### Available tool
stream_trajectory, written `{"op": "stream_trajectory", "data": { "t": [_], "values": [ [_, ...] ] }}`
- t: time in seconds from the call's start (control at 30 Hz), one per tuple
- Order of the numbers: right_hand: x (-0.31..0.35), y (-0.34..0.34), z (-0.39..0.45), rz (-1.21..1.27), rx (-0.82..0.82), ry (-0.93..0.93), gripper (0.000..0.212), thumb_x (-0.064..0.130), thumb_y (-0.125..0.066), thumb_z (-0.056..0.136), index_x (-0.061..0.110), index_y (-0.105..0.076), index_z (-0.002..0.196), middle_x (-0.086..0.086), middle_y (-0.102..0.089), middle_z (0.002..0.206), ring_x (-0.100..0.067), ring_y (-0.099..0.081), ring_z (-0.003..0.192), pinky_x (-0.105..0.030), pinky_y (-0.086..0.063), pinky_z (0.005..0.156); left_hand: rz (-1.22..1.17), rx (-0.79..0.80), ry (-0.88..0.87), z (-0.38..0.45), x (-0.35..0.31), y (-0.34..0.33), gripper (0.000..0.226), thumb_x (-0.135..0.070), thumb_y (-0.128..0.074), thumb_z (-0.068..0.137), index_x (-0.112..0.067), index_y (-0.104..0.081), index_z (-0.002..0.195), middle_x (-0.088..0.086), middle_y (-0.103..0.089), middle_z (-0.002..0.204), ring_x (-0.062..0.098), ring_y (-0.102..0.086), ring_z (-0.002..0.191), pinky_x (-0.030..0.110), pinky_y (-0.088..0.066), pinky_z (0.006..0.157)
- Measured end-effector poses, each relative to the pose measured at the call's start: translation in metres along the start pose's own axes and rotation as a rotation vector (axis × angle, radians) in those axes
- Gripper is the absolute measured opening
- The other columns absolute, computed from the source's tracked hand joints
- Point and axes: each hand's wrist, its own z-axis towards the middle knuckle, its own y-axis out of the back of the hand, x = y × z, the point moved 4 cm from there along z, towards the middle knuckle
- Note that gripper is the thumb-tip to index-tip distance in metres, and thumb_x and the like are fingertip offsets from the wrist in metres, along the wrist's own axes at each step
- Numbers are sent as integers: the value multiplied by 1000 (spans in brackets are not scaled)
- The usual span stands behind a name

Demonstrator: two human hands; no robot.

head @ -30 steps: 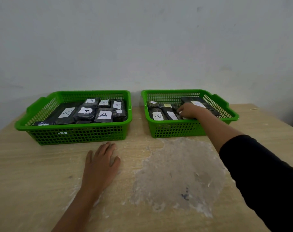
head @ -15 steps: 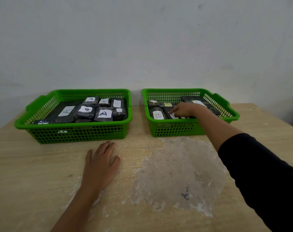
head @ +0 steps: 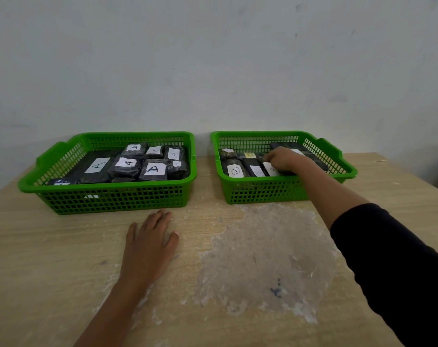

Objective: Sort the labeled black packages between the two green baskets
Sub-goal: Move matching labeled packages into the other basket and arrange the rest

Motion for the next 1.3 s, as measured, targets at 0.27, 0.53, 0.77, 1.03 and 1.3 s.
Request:
{"op": "stream_trajectory", "data": {
  "t": [0.27, 0.53, 0.77, 1.03, 1.3],
  "values": [
    [10, 5, -4, 120, 39, 146, 50, -9, -35, 90, 12, -65, 123, -11, -49, 144, -21, -57, 115, -36, -44, 99, -25, 3, -1, -1, 0, 0, 53, -39, -37, 96, -30, -25, 147, -11, -19, 158, 5, -11, 146, 39, 1, 121],
    [-49, 11, -6, -82, -28, -161, 47, 16, -48, 92, 18, -49, 140, -16, -46, 144, -33, -48, 127, -37, -41, 106, -29, 10, -1, 0, 1, 0, 53, -38, -35, 97, -30, -24, 148, -11, -18, 159, 5, -10, 146, 39, 1, 121],
    [-52, 7, -3, -25, -81, -138, 45, 25, -49, 90, 31, -54, 134, -9, -48, 145, -33, -48, 127, -47, -37, 109, -15, 0, -3, -1, -1, 0, 53, -37, -37, 97, -29, -25, 148, -10, -19, 159, 7, -12, 146, 39, -1, 120],
    [-49, 5, -4, -63, -25, -129, 48, 23, -41, 95, 28, -42, 143, -13, -35, 153, -34, -42, 133, -45, -34, 111, -10, 10, 9, 1, 0, -2, 52, -38, -36, 96, -30, -26, 147, -11, -20, 158, 6, -12, 146, 39, 0, 121],
    [-5, 9, -27, 120, -217, 33, 30, 21, -49, 93, 12, -69, 112, -11, -70, 111, -26, -64, 95, -34, -52, 84, 20, 21, 3, 3, 1, -5, 52, -38, -37, 96, -29, -28, 146, -9, -22, 158, 8, -14, 146, 41, -2, 120]
  ]
}}
